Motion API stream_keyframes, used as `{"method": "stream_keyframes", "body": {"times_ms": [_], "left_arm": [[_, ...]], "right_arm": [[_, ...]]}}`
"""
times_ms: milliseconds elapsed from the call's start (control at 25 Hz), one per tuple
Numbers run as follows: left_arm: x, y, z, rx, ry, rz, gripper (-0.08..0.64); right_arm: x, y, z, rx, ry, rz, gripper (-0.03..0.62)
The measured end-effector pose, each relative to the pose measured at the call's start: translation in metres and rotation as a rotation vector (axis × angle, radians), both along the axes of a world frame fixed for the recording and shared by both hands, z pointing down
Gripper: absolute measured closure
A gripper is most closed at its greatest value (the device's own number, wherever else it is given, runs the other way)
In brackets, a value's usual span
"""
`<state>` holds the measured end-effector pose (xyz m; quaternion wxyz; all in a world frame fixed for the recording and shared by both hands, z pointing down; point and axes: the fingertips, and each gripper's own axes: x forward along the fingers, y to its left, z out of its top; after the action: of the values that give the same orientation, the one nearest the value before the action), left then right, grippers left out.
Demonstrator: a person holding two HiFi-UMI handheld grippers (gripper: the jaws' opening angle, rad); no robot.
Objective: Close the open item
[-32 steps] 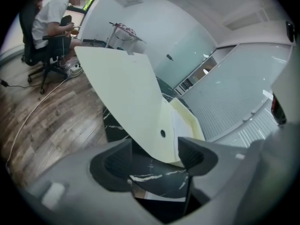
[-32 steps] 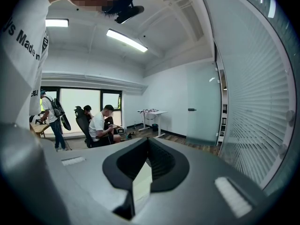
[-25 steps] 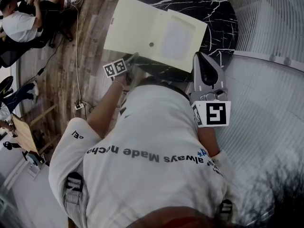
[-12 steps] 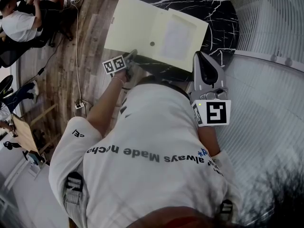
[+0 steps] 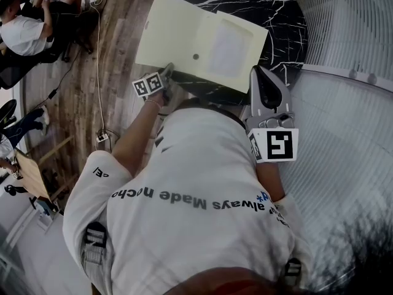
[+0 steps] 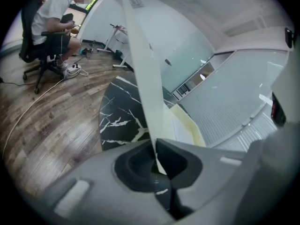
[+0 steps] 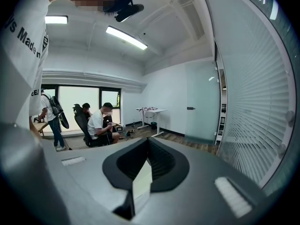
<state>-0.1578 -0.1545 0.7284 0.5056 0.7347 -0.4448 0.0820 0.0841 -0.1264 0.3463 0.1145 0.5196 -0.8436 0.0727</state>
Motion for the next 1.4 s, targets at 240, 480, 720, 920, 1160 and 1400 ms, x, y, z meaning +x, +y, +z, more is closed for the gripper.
{"method": "stream_keyframes", "body": {"times_ms": [240, 480, 720, 920, 1160, 1400], "left_arm": [[0.011, 0.002, -0.02, 0.068, -0.078, 0.058, 0.549], [0.027, 0.005, -0.035, 0.136, -0.213, 0.148, 0.548], [0.037, 0.009, -0.039, 0.182, -0.347, 0.219, 0.542], [0.049, 0.013, -0.043, 0.24, -0.569, 0.375, 0.523], [0.075, 0.024, -0.048, 0.3, -0.828, 0.587, 0.509], [0.101, 0.037, -0.042, 0.326, -0.997, 0.804, 0.491]], "right_arm": [[0.0, 0.0, 0.0, -0.006, -0.005, 0.0, 0.591], [0.002, 0.001, 0.004, -0.011, -0.01, 0.004, 0.591], [0.008, 0.002, 0.012, -0.019, -0.011, 0.011, 0.591], [0.01, 0.003, 0.014, -0.027, -0.009, 0.018, 0.591], [0.016, 0.007, 0.017, -0.029, -0.014, 0.026, 0.591], [0.021, 0.009, 0.018, -0.033, -0.018, 0.034, 0.591]]}}
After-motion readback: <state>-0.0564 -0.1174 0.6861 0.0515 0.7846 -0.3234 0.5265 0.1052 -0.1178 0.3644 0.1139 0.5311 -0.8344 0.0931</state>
